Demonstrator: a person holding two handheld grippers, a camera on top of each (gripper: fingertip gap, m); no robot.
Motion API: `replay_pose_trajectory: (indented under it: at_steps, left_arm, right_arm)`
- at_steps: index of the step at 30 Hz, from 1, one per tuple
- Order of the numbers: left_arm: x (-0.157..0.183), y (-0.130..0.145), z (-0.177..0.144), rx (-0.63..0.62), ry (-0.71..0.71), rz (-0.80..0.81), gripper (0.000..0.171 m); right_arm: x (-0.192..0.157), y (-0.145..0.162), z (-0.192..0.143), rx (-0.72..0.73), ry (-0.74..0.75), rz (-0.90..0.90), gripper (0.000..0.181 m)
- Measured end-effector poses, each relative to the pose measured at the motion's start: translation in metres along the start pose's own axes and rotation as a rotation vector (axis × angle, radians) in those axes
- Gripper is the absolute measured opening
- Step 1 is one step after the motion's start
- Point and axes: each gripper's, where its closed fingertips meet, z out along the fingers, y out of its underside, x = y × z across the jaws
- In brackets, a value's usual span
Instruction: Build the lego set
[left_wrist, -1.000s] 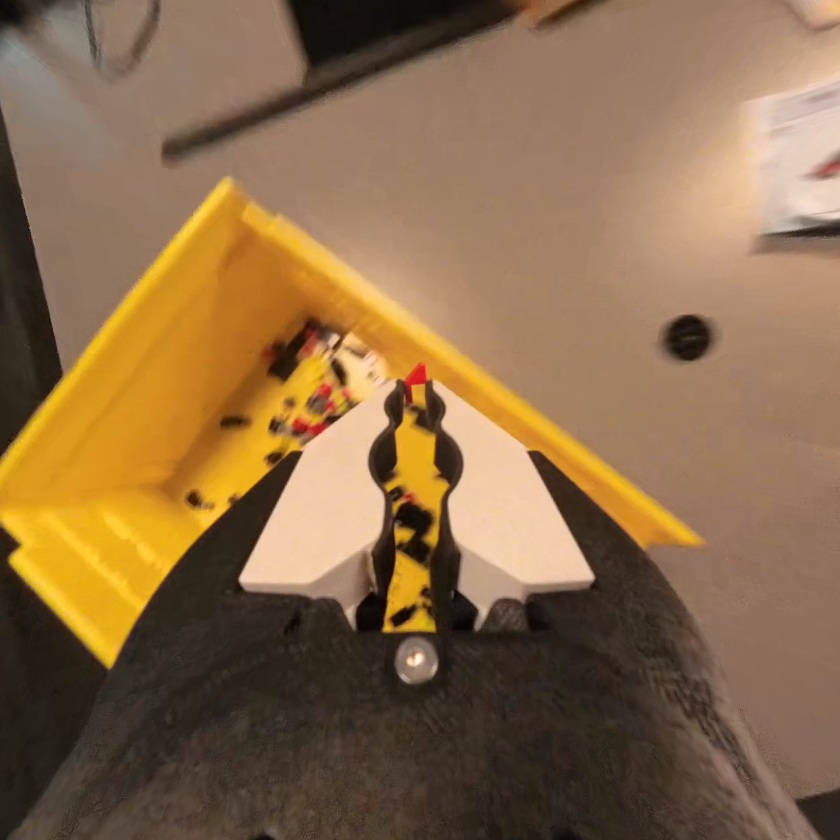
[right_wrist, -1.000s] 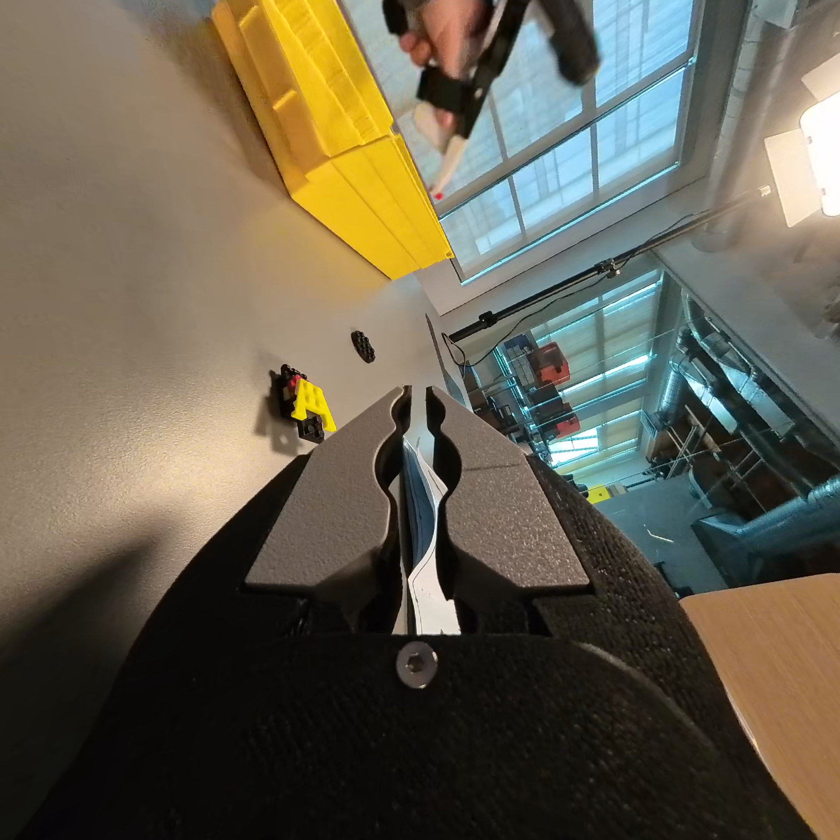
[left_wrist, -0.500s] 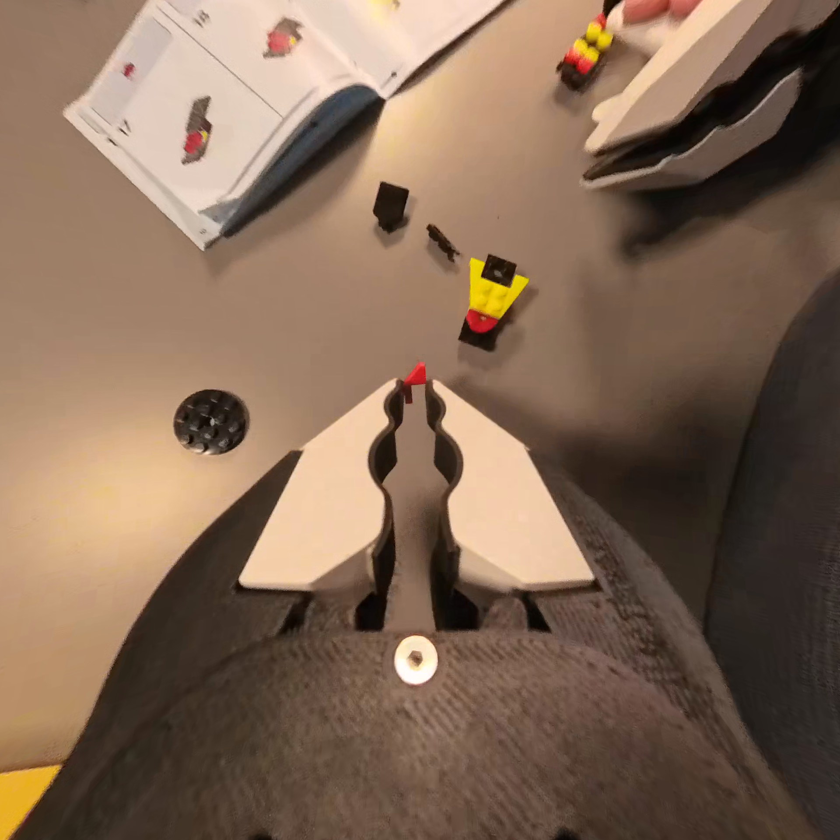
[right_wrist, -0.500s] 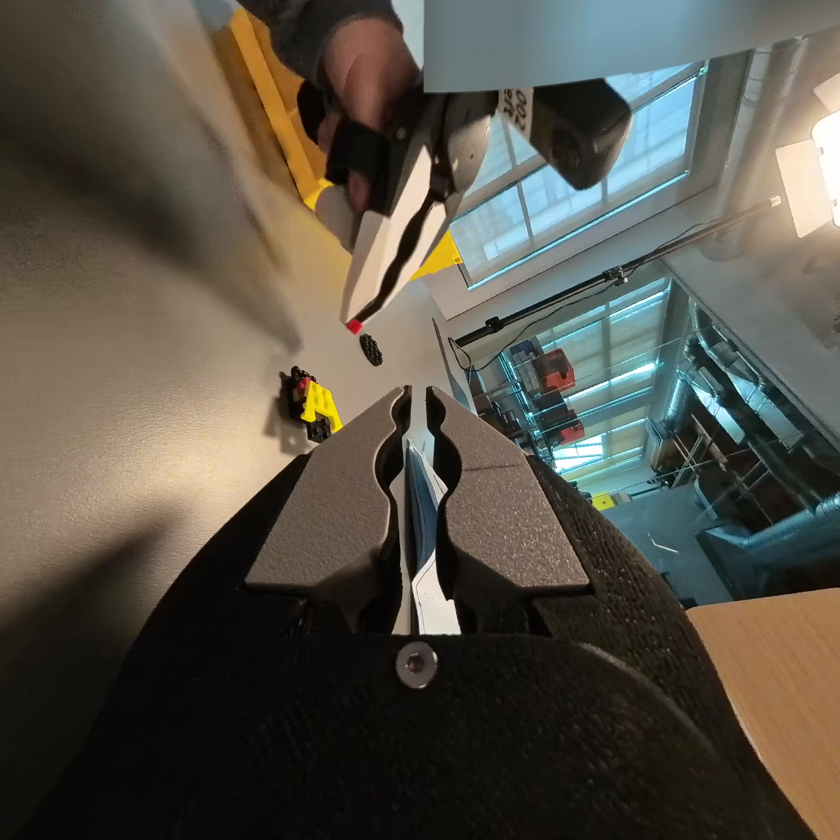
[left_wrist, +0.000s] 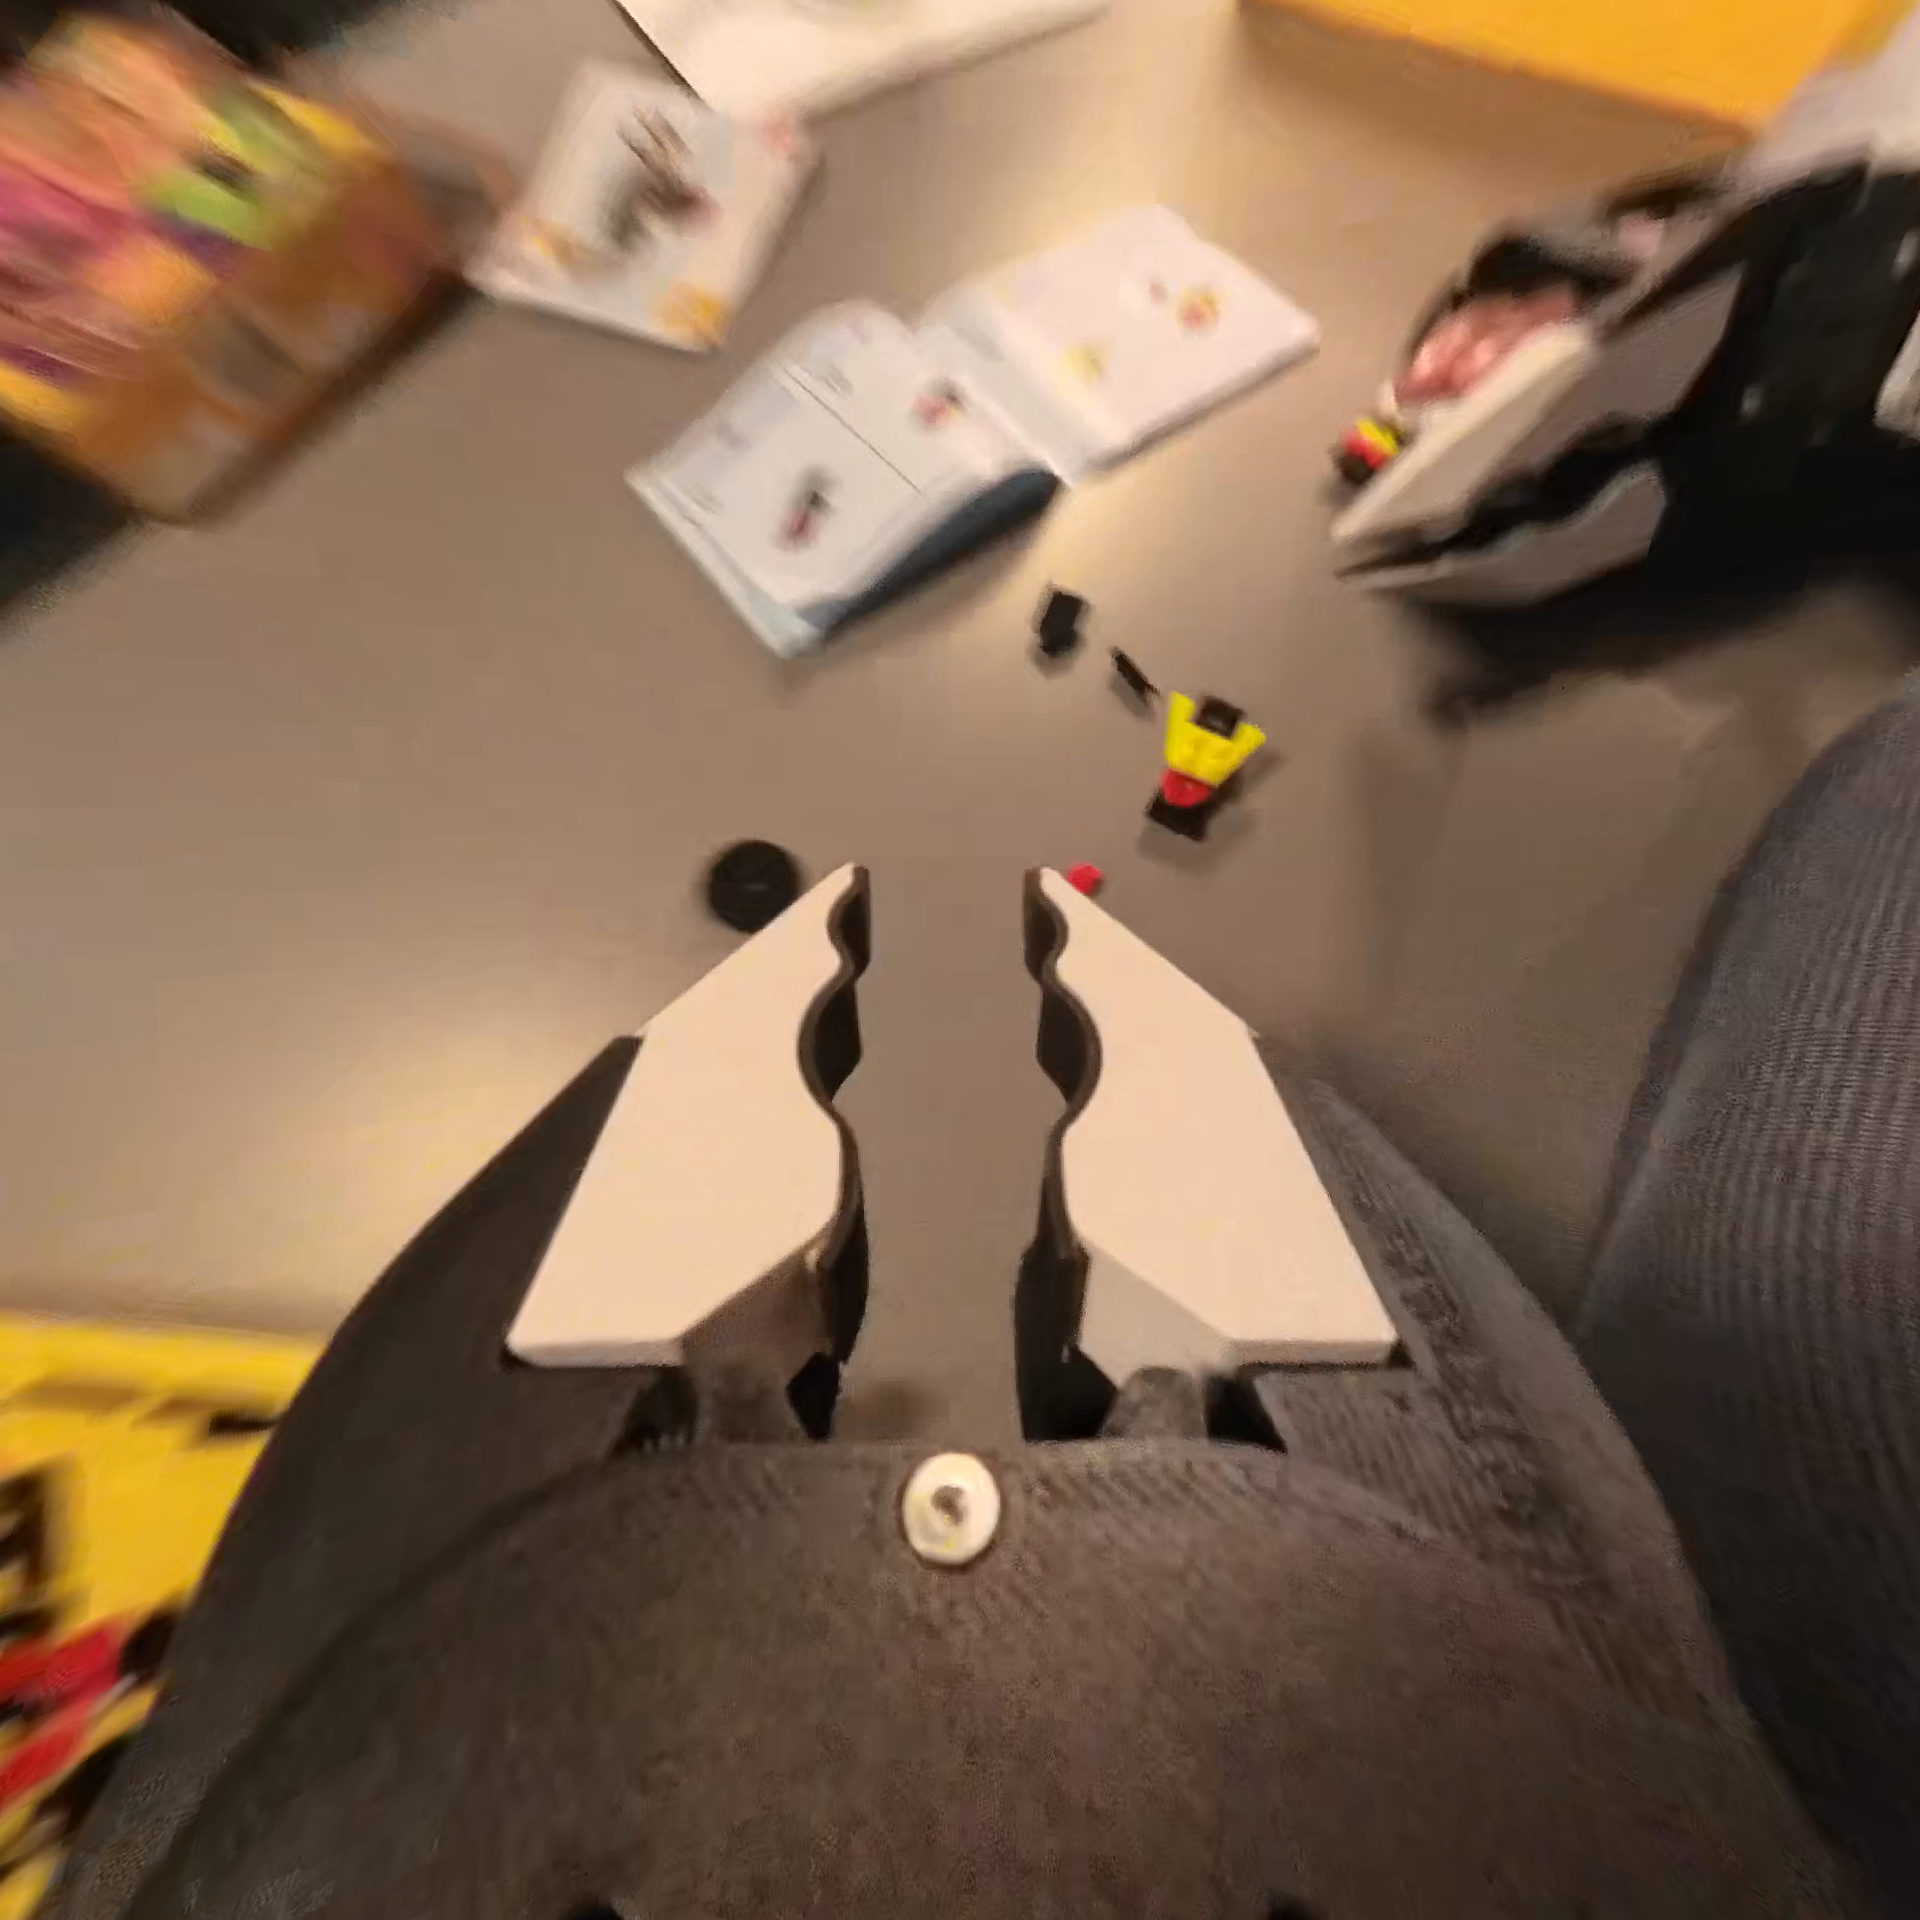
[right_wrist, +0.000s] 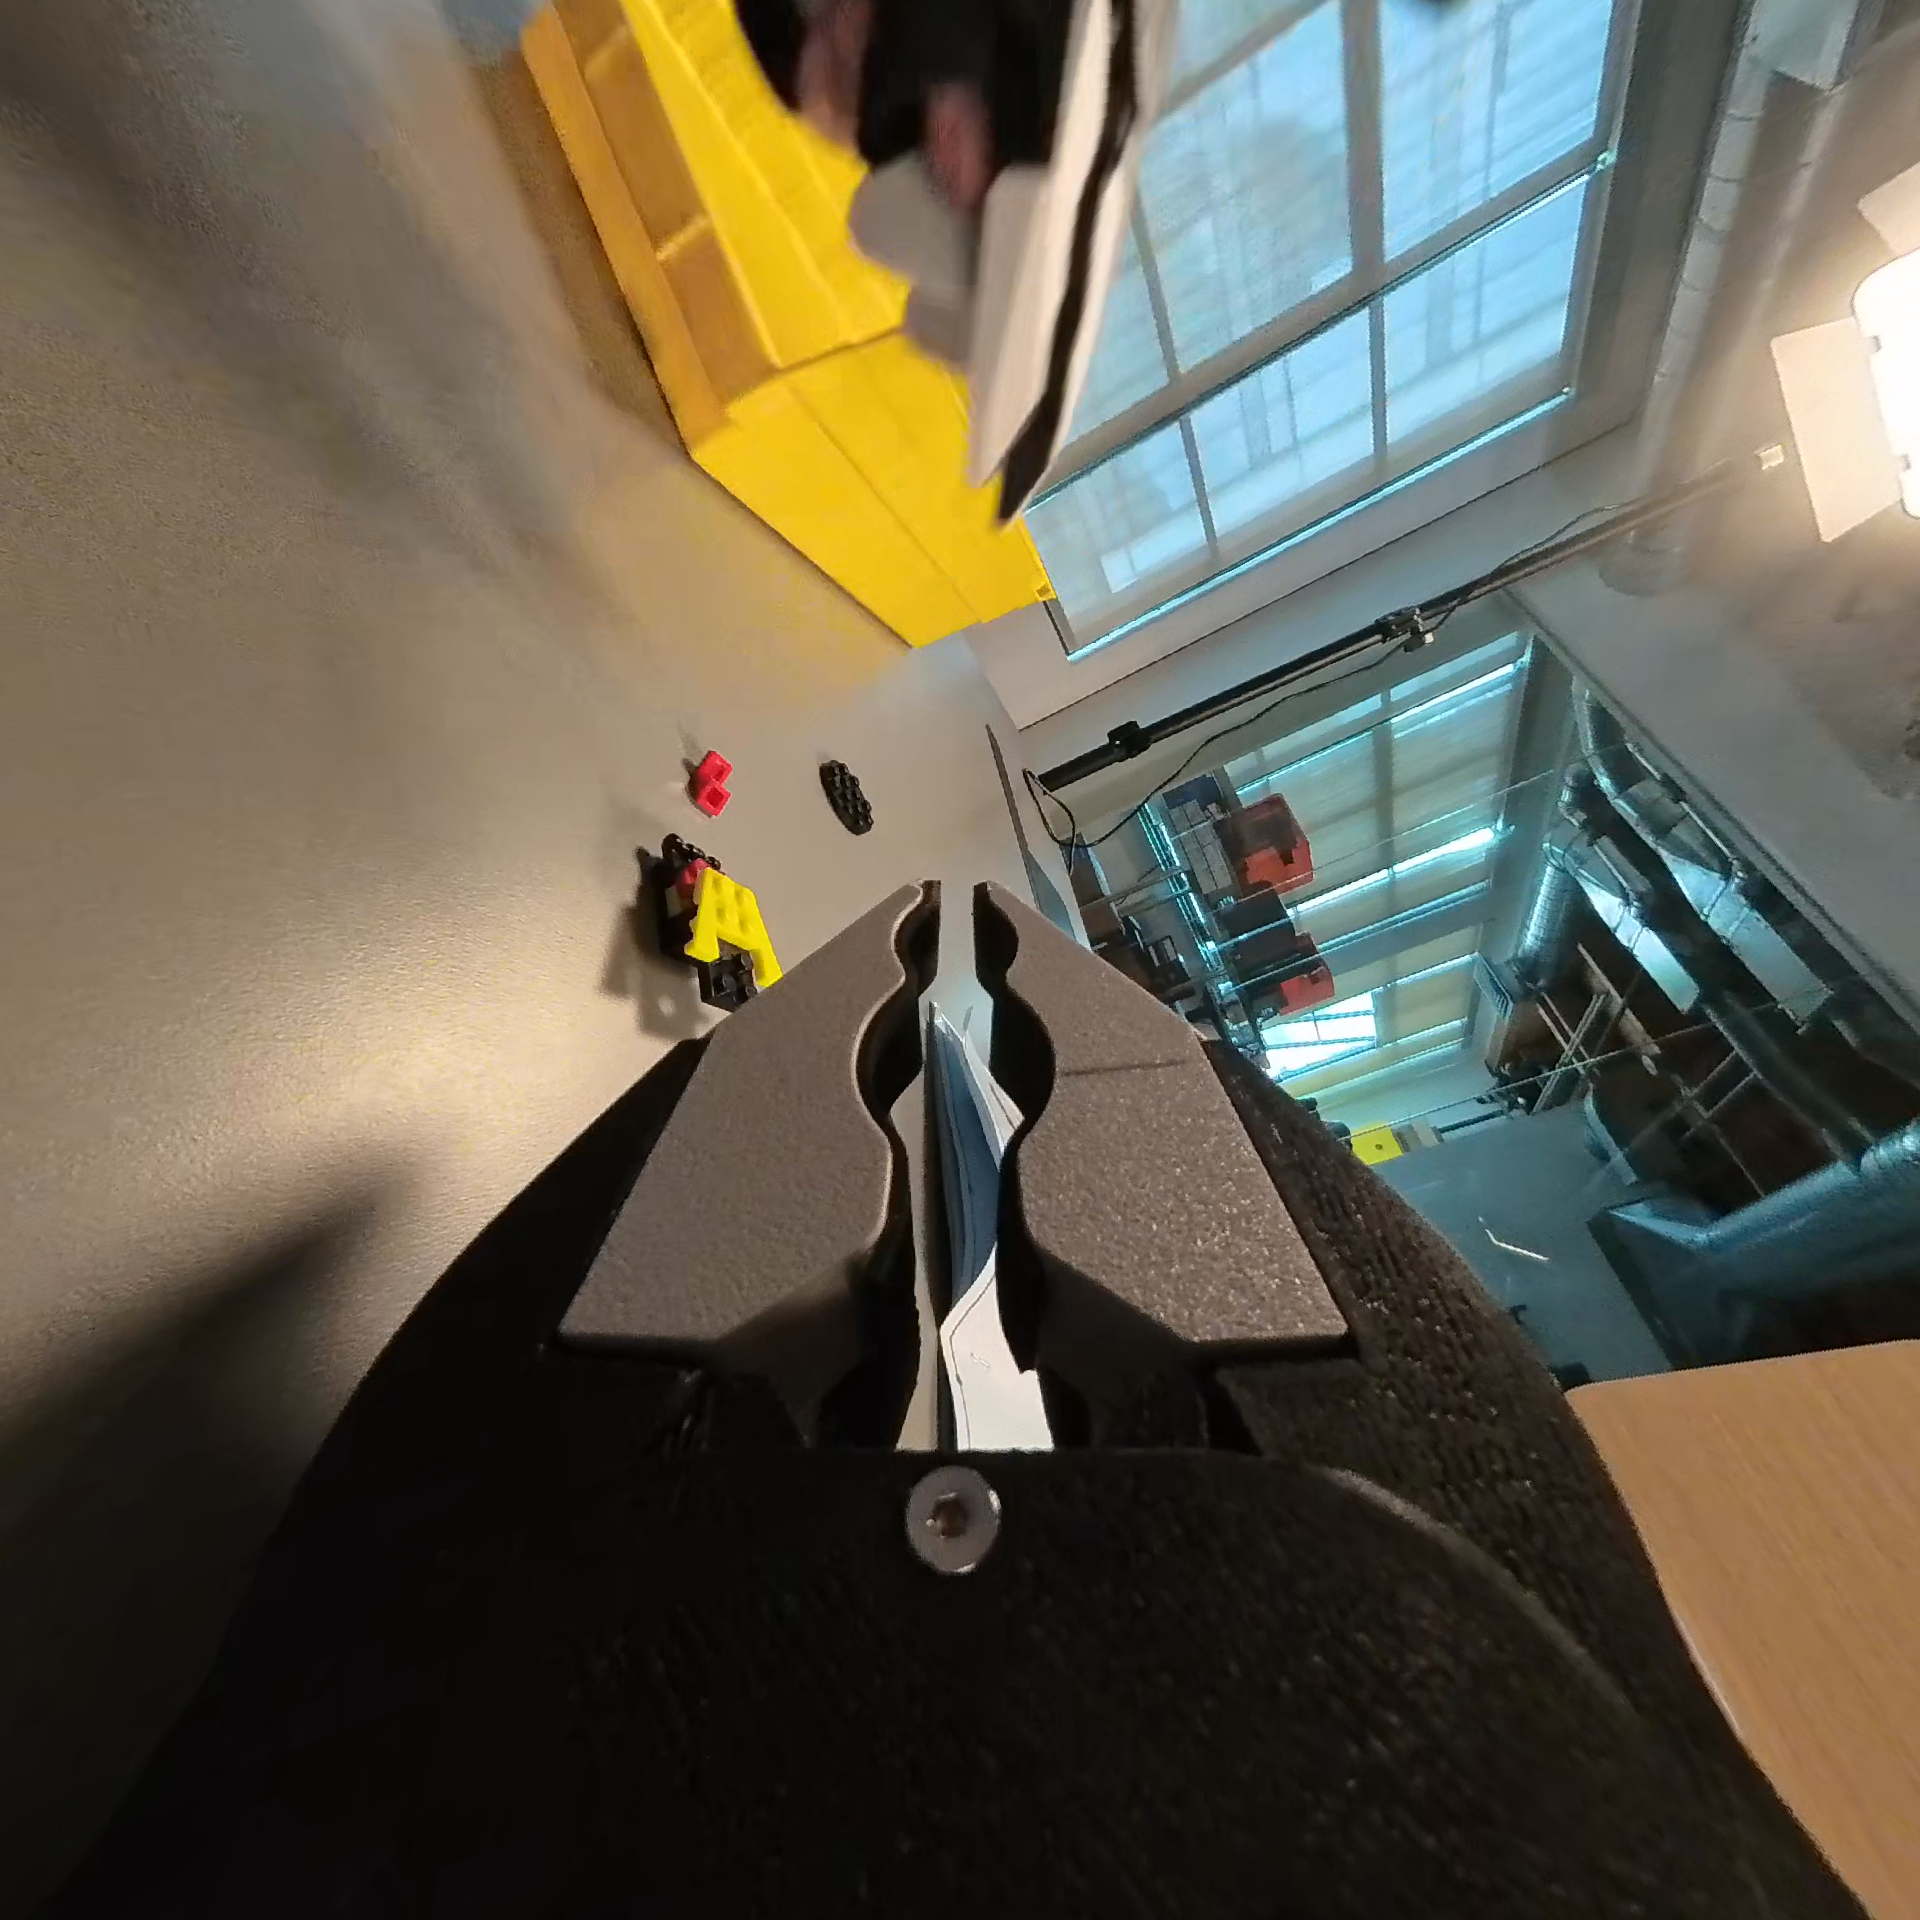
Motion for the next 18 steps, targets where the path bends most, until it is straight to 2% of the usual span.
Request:
replay_pose_trajectory:
  at_steps: [2,4,7,9,11,15,18]
  left_arm:
    - [-0.031,-0.019,-0.051,0.093,-0.150,-0.016,0.022]
    - [-0.078,-0.024,-0.100,0.132,-0.371,-0.055,0.014]
    - [-0.142,-0.001,-0.142,0.034,-0.571,-0.111,0.012]
    - [-0.172,0.026,-0.142,-0.104,-0.596,-0.133,0.012]
    - [-0.198,0.053,-0.132,-0.225,-0.613,-0.133,0.020]
    - [-0.218,0.105,-0.097,-0.461,-0.487,-0.170,0.023]
    - [-0.241,0.136,-0.085,-0.587,-0.476,-0.217,0.017]
  right_arm:
    - [0.001,0.002,0.001,-0.006,0.005,0.009,0.004]
    - [0.003,0.005,0.003,-0.016,0.013,0.019,0.004]
    - [0.005,0.010,0.006,-0.039,0.025,0.018,0.004]
    - [0.003,0.013,0.009,-0.063,0.022,-0.019,0.004]
    - [-0.001,0.014,0.011,-0.086,0.019,-0.075,0.004]
    - [0.003,0.015,0.011,-0.115,0.062,-0.129,0.004]
    - [0.007,0.023,0.012,-0.153,0.076,-0.117,0.004]
